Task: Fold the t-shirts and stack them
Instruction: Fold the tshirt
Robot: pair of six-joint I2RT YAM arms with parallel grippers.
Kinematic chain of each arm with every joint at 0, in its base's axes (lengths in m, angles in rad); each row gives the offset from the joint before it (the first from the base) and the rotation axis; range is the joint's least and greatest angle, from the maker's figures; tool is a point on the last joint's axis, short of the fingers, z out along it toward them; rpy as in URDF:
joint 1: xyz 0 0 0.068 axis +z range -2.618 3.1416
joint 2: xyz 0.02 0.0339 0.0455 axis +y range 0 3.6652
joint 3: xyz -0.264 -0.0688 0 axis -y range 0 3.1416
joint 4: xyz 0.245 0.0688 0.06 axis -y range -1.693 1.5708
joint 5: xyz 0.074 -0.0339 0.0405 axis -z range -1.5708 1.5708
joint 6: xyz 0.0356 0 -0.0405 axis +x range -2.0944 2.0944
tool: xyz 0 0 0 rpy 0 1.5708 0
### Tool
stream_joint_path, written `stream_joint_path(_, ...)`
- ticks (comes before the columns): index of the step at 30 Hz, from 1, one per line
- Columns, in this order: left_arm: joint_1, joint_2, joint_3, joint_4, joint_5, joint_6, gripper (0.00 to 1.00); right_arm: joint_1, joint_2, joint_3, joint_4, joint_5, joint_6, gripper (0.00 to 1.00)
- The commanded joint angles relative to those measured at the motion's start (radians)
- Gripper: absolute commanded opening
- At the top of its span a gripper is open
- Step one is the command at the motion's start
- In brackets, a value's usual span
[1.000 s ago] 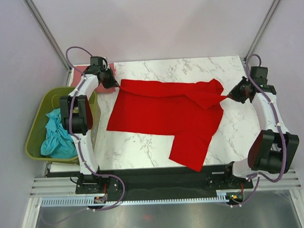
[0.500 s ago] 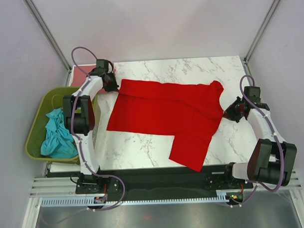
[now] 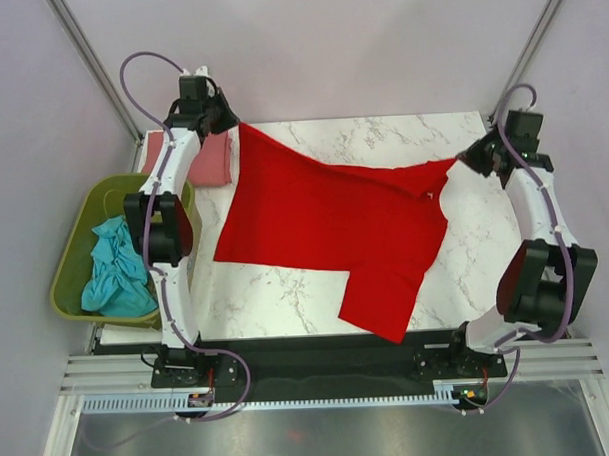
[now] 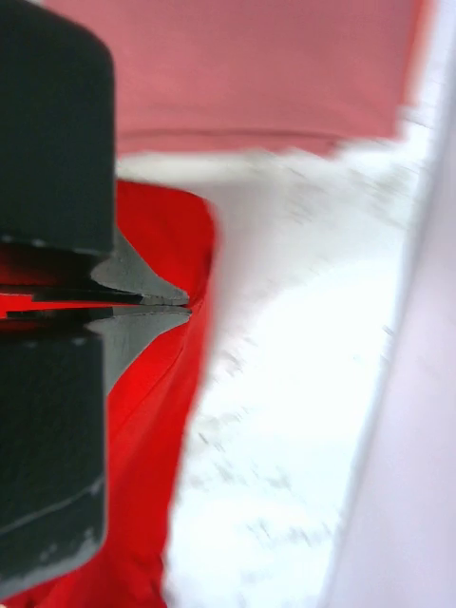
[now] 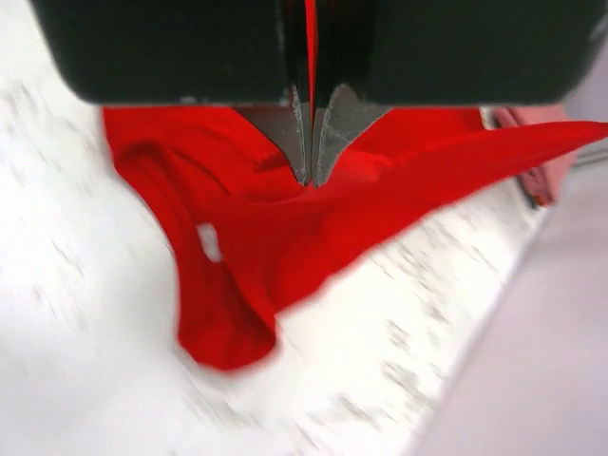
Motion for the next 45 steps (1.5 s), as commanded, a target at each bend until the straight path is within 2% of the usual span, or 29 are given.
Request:
stream_joint_path(1,0.003,0.089,0.148,0.115,0.098,-0.1,0.02,-0.006,0.088,0.179,0.145,-0.039,0.059,0.0)
stream_joint_path(5,0.003,0.211,0.318,0.18,0.149,-0.154,0.02,-0.006,0.194,0.298,0.28,-0.064,0.116,0.0)
stream_joint_path(9,0.003,0.34,0.392,0.246,0.17,-0.203,0.02,-0.006,0.295,0.343,0.404,-0.1,0.148,0.0)
stream_joint_path(16,0.015,0.393,0.382,0.283,0.189,-0.203,0.02,-0.006,0.381,0.441,0.354,-0.093,0.099,0.0)
stream_joint_path(19,0.03,0.365,0.323,0.281,0.215,-0.2,0.02,-0.009,0.367,0.452,0.297,-0.071,0.084,0.0)
stream_joint_path(22,0.046,0.281,0.198,0.281,0.207,-0.183,0.02,-0.018,0.343,0.46,0.222,-0.077,0.062,0.0)
stream_joint_path(26,0.061,0.178,0.046,0.259,0.184,-0.145,0.02,-0.024,0.304,0.457,0.048,-0.061,0.004,0.0)
stream_joint_path(33,0.075,0.067,-0.034,0.111,0.137,-0.047,0.02,-0.041,0.157,0.299,-0.054,-0.015,-0.064,0.0)
stream_joint_path(38,0.075,-0.034,-0.158,0.09,0.082,0.002,0.02,-0.061,0.068,0.167,-0.085,-0.031,-0.08,0.0)
stream_joint_path(45,0.075,-0.088,-0.298,0.074,0.111,0.041,0.02,-0.061,-0.022,-0.003,-0.088,-0.05,-0.097,0.0)
